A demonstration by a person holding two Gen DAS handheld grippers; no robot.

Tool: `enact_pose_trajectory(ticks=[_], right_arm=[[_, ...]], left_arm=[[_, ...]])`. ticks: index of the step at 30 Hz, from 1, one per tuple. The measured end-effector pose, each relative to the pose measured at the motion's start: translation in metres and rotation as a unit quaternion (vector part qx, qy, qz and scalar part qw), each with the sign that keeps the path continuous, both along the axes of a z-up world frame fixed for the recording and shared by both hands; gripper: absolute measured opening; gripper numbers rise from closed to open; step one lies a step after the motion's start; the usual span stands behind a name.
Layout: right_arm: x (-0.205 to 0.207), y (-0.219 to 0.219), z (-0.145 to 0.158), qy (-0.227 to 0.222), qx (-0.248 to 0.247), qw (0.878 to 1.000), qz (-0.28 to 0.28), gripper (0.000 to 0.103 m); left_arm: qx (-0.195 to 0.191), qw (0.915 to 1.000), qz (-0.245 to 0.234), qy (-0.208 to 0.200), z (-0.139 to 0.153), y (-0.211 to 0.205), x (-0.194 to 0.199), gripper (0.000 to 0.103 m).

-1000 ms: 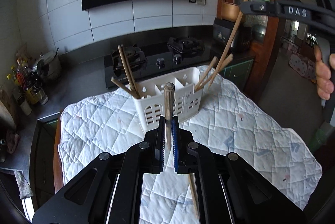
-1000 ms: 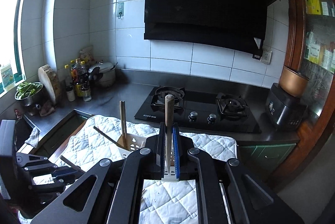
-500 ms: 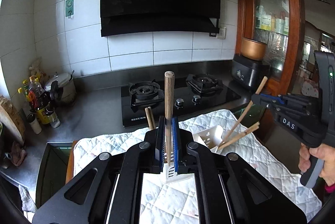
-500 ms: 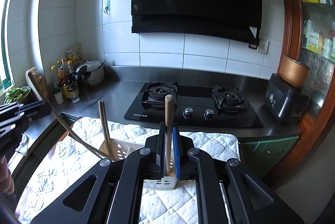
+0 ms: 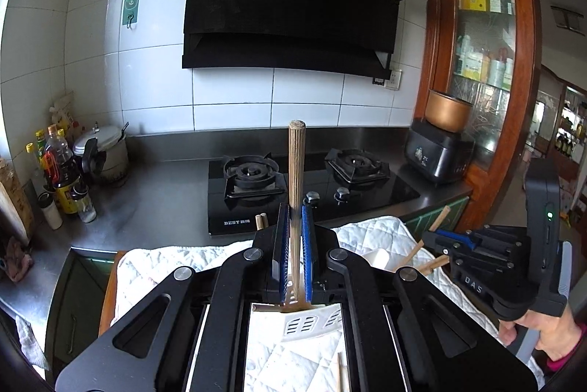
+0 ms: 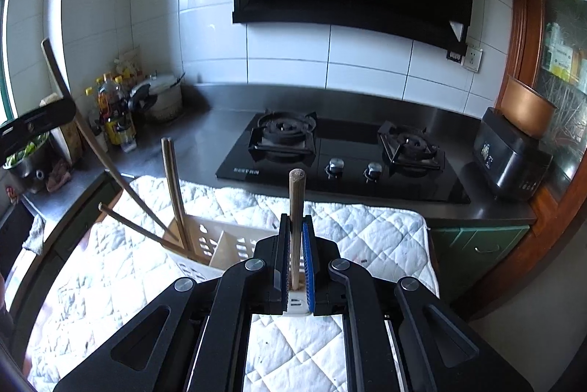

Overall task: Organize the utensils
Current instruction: 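Open both tools to drop their chopsticks into the white caddy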

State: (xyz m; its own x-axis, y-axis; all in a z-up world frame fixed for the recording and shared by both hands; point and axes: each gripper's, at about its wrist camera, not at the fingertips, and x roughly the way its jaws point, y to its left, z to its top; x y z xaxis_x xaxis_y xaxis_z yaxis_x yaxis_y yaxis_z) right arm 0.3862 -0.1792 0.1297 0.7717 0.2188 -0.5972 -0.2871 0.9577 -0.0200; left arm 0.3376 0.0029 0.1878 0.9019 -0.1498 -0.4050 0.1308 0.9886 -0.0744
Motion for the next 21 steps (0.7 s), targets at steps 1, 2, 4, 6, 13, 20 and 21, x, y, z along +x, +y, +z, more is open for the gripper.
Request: enact_pose_trajectory(ticks=[1,2,4,6,13,20,21], right_arm=[[0.0,0.0,-0.002,0.002,-0.001,1.0,0.0,0.007],[-0.001,0.001,-0.004,0.002,-0.002,1.0,-0.001,0.007],[-0.004,0.0,-0.004,-0.002,0.0,1.0,-0.001,0.008],[-0.01,0.0,-0.002,-0.011,0.001,1.0,0.0,0.011],[-0.042,-0.003,0.011,-0.056,-0.009,0.998,0.006,0.019],[-0.091,-0.006,0.014,-0.074,-0.004,0.997,0.019,0.03],[-0.099,-0.006,0.012,-0.071,-0.002,0.997,0.022,0.031]], left_arm=[[0.001,1.0,0.003,0.006,-0.004,-0.001,0.003,0.006],[0.001,0.9999,0.006,0.011,-0.008,0.0,0.005,0.006],[-0.002,0.9996,0.008,0.026,-0.018,0.001,0.012,0.006],[-0.004,0.9992,0.008,0.038,-0.027,0.003,0.018,0.006],[0.006,0.998,0.008,0.062,-0.046,0.005,0.023,0.007],[0.013,0.9988,-0.003,0.047,-0.036,-0.001,-0.009,0.009],[0.012,0.999,-0.004,0.043,-0.035,-0.001,-0.016,0.009]])
